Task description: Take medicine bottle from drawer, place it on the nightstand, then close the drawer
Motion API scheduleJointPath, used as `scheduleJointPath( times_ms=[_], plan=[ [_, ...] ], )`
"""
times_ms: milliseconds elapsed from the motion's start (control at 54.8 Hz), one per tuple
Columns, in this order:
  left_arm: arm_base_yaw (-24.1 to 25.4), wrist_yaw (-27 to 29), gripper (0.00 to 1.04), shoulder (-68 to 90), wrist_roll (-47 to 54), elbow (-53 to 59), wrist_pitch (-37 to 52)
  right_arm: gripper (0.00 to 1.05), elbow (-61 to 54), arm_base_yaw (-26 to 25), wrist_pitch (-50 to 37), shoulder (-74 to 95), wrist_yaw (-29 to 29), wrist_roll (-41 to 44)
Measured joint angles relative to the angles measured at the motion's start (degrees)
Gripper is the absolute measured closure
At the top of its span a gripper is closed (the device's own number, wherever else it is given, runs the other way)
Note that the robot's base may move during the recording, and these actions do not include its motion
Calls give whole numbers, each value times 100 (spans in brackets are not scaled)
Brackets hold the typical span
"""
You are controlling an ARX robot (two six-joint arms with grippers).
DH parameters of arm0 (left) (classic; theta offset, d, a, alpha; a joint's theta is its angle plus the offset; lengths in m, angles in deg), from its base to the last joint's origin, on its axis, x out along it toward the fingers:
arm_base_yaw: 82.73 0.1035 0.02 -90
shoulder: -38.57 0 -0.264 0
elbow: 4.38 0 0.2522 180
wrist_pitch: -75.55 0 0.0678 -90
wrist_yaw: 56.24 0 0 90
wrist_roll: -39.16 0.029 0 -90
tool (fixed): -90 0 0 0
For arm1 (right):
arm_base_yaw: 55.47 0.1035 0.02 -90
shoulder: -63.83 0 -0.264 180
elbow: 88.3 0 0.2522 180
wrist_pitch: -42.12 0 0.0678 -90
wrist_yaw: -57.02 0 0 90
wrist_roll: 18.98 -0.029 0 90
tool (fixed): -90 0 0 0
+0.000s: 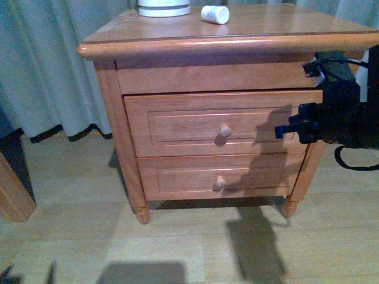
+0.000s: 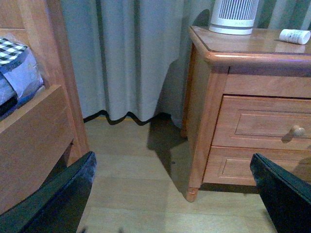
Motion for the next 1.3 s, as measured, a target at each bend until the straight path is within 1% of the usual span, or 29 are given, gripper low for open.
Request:
scheduleJointPath(
  times_ms=[91,219,401,511,529,547,584,602,638,693,803,857,912,948,1040,1094,1295],
  plan=[
    [0,0,6,0,0,0,0,101,-227,22,343,-675,-122,-341],
    [0,0,6,0,0,0,0,101,-116,-142,850,-1912,-160,-616],
    [0,0,6,0,0,0,0,101,177,-455,955,-3659,-297,-813],
    [0,-2,6,0,0,0,0,101,122,-531,1027,-4640,-262,-737],
    [0,-2,6,0,0,0,0,100,87,-535,1067,-4850,-232,-697],
    [0,0,6,0,0,0,0,99,90,-538,1309,-5064,-61,-555],
    [0,0,6,0,0,0,0,102,118,-535,2131,-5532,407,-273],
    [0,-2,6,0,0,0,0,102,70,-538,2540,-5796,608,-155],
    [0,0,6,0,0,0,0,101,-92,-540,3084,-6210,798,-7],
    [0,0,6,0,0,0,0,101,-634,-549,3915,-7088,883,173],
    [0,-2,6,0,0,0,0,101,-1812,-549,4732,-8679,898,334],
    [0,0,6,0,0,0,0,101,-2339,-549,4682,-9304,898,363],
    [0,0,6,0,0,0,0,101,-2898,-549,4422,-9877,896,409],
    [0,0,6,0,0,0,0,101,-3504,-549,4142,-10345,898,422],
    [0,0,6,0,0,0,0,101,-4286,-549,4030,-10719,896,437],
    [0,0,6,0,0,0,0,101,-4537,-549,4011,-10773,918,442],
    [0,0,6,0,0,0,0,101,-4675,-549,3919,-10996,914,442]
  ],
)
